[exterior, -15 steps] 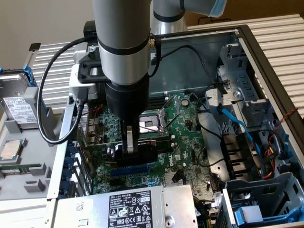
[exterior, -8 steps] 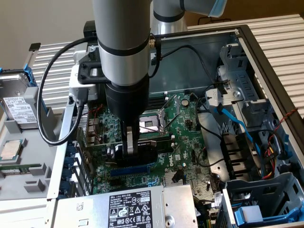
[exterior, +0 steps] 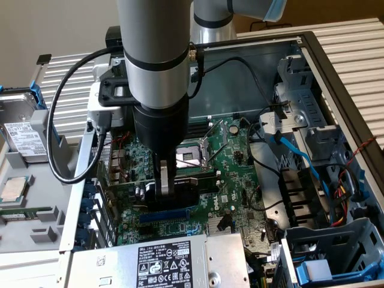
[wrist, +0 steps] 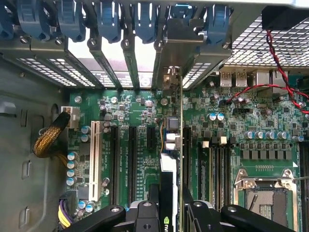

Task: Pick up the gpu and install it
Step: 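Insert the gpu into the slot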

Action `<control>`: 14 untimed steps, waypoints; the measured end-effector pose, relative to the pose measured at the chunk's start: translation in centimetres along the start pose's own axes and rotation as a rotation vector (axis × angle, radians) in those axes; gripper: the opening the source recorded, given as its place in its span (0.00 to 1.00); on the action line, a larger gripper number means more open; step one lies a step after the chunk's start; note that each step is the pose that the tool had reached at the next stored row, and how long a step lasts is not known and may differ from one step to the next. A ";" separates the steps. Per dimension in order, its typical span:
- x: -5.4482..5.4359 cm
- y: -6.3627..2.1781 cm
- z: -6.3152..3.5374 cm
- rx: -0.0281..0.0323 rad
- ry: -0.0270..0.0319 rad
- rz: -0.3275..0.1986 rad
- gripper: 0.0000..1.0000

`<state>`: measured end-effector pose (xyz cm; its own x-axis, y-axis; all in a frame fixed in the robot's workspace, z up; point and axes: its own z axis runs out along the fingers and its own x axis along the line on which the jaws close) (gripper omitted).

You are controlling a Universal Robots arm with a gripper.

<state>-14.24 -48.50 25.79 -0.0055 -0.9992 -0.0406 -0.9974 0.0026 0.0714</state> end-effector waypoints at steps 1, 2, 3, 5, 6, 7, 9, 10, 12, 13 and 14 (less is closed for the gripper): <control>0.0 -0.03 0.00 0.0000 0.0000 0.000 0.27; 0.0 -0.06 0.00 0.0000 0.0000 0.000 0.27; 0.0 -0.07 0.00 0.0000 -0.0001 0.000 0.27; 0.0 -0.08 -0.01 0.0000 0.0000 0.000 0.27; 0.0 -0.08 -0.01 0.0000 0.0000 0.000 0.27; 0.0 -0.08 -0.01 0.0000 0.0000 0.000 0.27; 0.0 -0.09 0.06 0.0008 -0.0001 0.000 0.27; 0.0 -0.09 0.10 0.0015 -0.0001 0.000 0.27; 0.0 -0.09 0.12 0.0017 0.0001 0.000 0.27; 0.0 -0.09 0.11 0.0017 0.0002 0.000 0.27; 0.0 -0.09 0.12 0.0017 0.0001 0.000 0.27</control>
<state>-14.16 -48.50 25.67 -0.0055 -0.9992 -0.0405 -0.9976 0.0026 0.0697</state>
